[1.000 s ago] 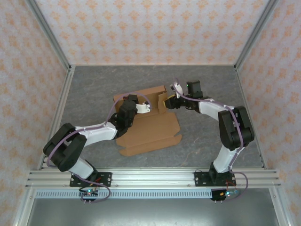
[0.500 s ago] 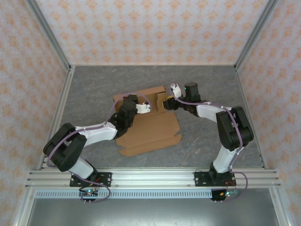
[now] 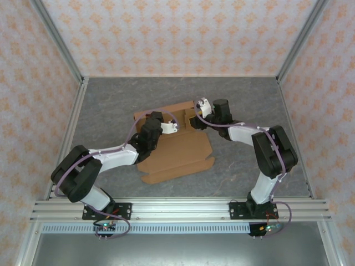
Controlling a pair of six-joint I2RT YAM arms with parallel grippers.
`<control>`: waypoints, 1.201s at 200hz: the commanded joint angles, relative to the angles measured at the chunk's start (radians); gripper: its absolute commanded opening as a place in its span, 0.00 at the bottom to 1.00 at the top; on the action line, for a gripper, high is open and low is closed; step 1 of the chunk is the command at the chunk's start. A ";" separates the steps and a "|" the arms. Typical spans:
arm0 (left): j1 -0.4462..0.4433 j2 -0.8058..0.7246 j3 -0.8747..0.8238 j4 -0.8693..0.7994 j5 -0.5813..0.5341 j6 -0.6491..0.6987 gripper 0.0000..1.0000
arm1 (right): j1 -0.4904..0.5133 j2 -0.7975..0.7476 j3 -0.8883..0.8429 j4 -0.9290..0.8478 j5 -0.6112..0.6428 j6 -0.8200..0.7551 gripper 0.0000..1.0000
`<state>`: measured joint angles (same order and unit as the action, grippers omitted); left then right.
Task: Fold the paper box
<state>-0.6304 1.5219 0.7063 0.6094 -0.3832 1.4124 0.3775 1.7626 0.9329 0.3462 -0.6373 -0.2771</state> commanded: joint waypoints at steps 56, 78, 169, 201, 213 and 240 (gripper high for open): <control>-0.019 -0.029 0.030 -0.025 0.019 -0.006 0.00 | 0.053 -0.026 -0.071 0.240 0.203 0.067 0.33; -0.023 -0.031 0.029 -0.028 0.017 -0.005 0.00 | 0.072 -0.023 -0.088 0.284 0.290 0.092 0.29; -0.028 -0.031 0.028 -0.029 0.015 -0.004 0.00 | 0.139 0.008 -0.069 0.323 0.535 0.132 0.23; -0.028 -0.031 0.029 -0.029 0.015 -0.005 0.00 | 0.139 0.027 -0.052 0.320 0.557 0.148 0.30; -0.029 -0.031 0.029 -0.028 0.015 -0.006 0.00 | 0.140 0.031 -0.048 0.320 0.567 0.151 0.30; -0.028 -0.032 0.029 -0.028 0.013 -0.005 0.00 | 0.141 0.036 -0.046 0.322 0.604 0.153 0.24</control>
<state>-0.6483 1.5185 0.7136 0.6083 -0.3828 1.4124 0.5179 1.7828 0.8593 0.6174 -0.1078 -0.1436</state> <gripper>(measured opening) 0.057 0.265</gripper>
